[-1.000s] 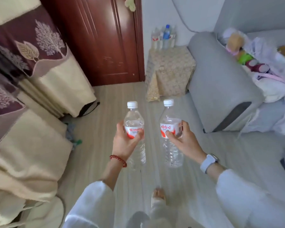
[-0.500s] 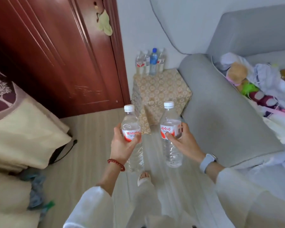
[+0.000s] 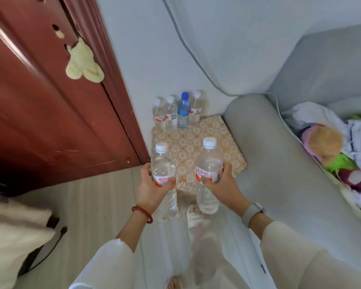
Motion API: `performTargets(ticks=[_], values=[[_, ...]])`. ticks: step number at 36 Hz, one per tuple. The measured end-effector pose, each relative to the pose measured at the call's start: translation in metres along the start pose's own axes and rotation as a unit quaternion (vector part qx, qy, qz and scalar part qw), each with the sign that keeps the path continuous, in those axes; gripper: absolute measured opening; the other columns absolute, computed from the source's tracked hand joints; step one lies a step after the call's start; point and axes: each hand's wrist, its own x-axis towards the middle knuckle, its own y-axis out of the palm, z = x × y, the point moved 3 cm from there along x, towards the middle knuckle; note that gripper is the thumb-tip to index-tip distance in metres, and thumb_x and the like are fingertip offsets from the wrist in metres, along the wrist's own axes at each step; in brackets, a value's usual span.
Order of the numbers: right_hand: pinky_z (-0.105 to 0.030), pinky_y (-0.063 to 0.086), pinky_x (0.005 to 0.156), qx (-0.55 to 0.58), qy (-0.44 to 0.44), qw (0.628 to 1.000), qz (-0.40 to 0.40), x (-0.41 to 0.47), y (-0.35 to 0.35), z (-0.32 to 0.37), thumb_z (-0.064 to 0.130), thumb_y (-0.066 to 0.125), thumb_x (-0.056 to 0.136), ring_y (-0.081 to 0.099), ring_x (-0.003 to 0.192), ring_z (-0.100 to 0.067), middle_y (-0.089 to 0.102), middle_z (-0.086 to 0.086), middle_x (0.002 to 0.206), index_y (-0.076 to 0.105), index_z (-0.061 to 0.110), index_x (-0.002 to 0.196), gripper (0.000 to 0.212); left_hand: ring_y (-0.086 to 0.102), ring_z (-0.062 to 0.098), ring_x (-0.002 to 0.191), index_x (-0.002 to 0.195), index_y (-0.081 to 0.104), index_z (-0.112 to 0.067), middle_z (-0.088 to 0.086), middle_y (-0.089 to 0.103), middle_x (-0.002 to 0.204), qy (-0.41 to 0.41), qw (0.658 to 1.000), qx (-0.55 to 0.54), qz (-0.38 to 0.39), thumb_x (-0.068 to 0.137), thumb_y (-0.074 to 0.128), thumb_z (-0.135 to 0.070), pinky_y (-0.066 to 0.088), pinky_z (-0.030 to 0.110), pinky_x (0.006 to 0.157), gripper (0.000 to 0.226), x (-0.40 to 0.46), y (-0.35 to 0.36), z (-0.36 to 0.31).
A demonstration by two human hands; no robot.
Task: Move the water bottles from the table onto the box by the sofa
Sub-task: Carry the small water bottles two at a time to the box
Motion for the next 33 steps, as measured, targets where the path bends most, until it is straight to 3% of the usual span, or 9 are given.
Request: performTargets(ticks=[2,5,8,13,16,21,27,30,33], values=[[-0.019,0.046,0.074,-0.005,0.009,1.0,0.005,0.045,0.001,-0.003,0.021,0.071,0.077,0.056,0.095,-0.015,0.05,-0.001,0.114,0.028,0.014,0.124,0.064,0.058,0.005,0.082,0.127,0.036,-0.018,-0.009,0.057,0.102,-0.016,1.0,-0.003,-0.004,0.067,0.079,-0.022,0.048,0.025,0.076,0.074,0.036,0.015,0.001],[-0.025,0.047,0.072,-0.037,0.013,0.999,0.007,0.111,0.005,-0.009,0.023,0.072,0.076,0.056,0.093,-0.02,0.049,-0.001,0.109,0.027,0.012,0.122,0.065,0.056,0.008,0.088,0.127,0.034,-0.014,-0.007,0.054,0.105,-0.033,0.999,-0.011,-0.014,0.068,0.079,-0.017,0.041,0.018,0.072,0.074,0.089,0.037,0.007],[-0.029,0.047,0.069,-0.071,0.017,0.997,0.013,0.165,0.016,-0.019,0.022,0.072,0.076,0.054,0.088,-0.02,0.047,-0.002,0.107,0.024,0.011,0.125,0.069,0.056,0.018,0.098,0.126,0.033,-0.014,0.002,0.054,0.113,-0.041,0.999,-0.004,-0.023,0.065,0.081,-0.02,0.044,0.026,0.078,0.078,0.138,0.054,0.02],[-0.026,0.042,0.072,-0.099,0.033,0.994,0.035,0.245,0.041,-0.029,0.022,0.074,0.073,0.047,0.095,-0.015,0.043,0.0,0.114,0.022,0.011,0.131,0.079,0.05,0.017,0.102,0.127,0.031,-0.016,-0.005,0.046,0.112,-0.045,0.998,0.017,-0.029,0.064,0.082,-0.023,0.046,0.029,0.082,0.082,0.207,0.076,0.039],[-0.024,0.042,0.068,-0.104,0.03,0.993,0.035,0.282,0.058,-0.03,0.024,0.075,0.072,0.049,0.09,-0.015,0.044,0.003,0.107,0.024,0.012,0.129,0.077,0.05,0.015,0.098,0.125,0.033,-0.016,-0.006,0.048,0.107,-0.05,0.997,0.029,-0.051,0.062,0.083,-0.026,0.046,0.028,0.078,0.08,0.242,0.083,0.048],[-0.031,0.045,0.069,-0.097,0.017,0.995,0.02,0.326,0.085,-0.032,0.026,0.075,0.071,0.055,0.088,-0.021,0.048,0.002,0.104,0.026,0.013,0.123,0.072,0.052,0.022,0.104,0.124,0.032,-0.02,-0.004,0.049,0.11,-0.051,0.998,0.031,-0.038,0.062,0.083,-0.023,0.05,0.042,0.088,0.08,0.288,0.091,0.067],[-0.011,0.04,0.062,-0.033,0.016,0.998,0.044,0.351,0.108,-0.036,0.021,0.076,0.07,0.049,0.094,-0.014,0.044,0.004,0.11,0.024,0.013,0.124,0.075,0.052,0.022,0.107,0.122,0.035,-0.021,-0.003,0.048,0.112,-0.03,0.997,0.062,-0.03,0.06,0.083,-0.024,0.049,0.043,0.089,0.078,0.319,0.096,0.076],[-0.01,0.042,0.071,-0.016,0.025,0.997,0.068,0.35,0.116,-0.044,0.021,0.076,0.071,0.047,0.101,-0.011,0.042,0.005,0.111,0.025,0.012,0.122,0.072,0.051,0.018,0.107,0.124,0.034,-0.021,-0.004,0.049,0.113,-0.041,0.997,0.061,-0.028,0.06,0.083,-0.027,0.049,0.042,0.089,0.081,0.324,0.095,0.074],[-0.004,0.033,0.075,-0.008,0.029,0.996,0.083,0.347,0.116,-0.046,0.025,0.074,0.074,0.042,0.107,-0.006,0.039,0.007,0.115,0.025,0.015,0.125,0.072,0.046,0.017,0.116,0.128,0.032,-0.018,0.0,0.042,0.129,-0.056,0.997,0.051,-0.013,0.061,0.083,-0.025,0.047,0.044,0.095,0.085,0.324,0.09,0.074]])
